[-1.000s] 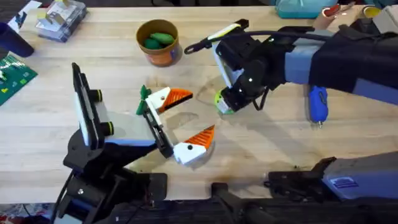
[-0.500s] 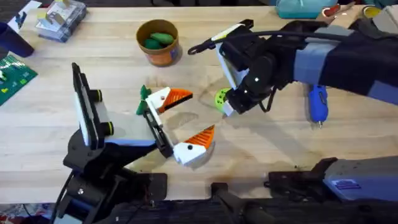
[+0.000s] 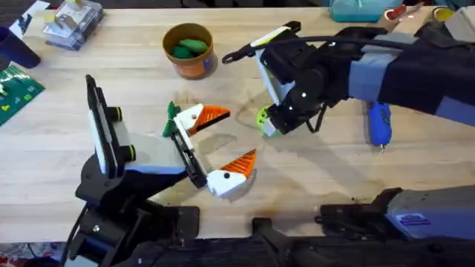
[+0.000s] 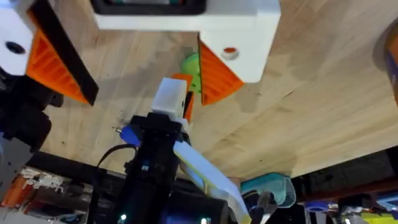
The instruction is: Pick up the gripper from the table and insert it into the empty holder that is missing its gripper. Then pick up a screw, insert it into the mounting hole, and use the screwdriver to tighten it. Finally, clean up the table by picking up the vegetable and placing it into the bucket.
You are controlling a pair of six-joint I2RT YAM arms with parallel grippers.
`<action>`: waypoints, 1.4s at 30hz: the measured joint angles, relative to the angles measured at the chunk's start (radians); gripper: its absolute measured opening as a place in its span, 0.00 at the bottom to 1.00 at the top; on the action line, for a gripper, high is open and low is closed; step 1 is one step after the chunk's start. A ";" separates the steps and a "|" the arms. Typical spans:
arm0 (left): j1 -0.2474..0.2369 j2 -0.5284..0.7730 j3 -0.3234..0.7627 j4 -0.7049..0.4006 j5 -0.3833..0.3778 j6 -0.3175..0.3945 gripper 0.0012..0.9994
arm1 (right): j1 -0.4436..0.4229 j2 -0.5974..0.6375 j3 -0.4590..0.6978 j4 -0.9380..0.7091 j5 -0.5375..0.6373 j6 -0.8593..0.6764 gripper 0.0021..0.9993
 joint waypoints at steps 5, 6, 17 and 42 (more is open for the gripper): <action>0.000 0.000 0.000 0.000 0.000 0.000 0.99 | 0.000 0.005 -0.004 0.004 0.000 0.000 0.37; 0.000 0.000 0.000 0.000 0.000 0.000 0.99 | 0.000 0.006 -0.004 0.006 0.000 0.000 0.37; 0.000 0.000 0.000 0.000 0.000 0.000 0.99 | 0.000 0.049 -0.002 0.003 0.003 0.000 0.37; 0.000 0.000 0.000 0.000 0.000 0.000 0.99 | 0.000 -0.045 0.400 -0.362 0.002 0.004 0.00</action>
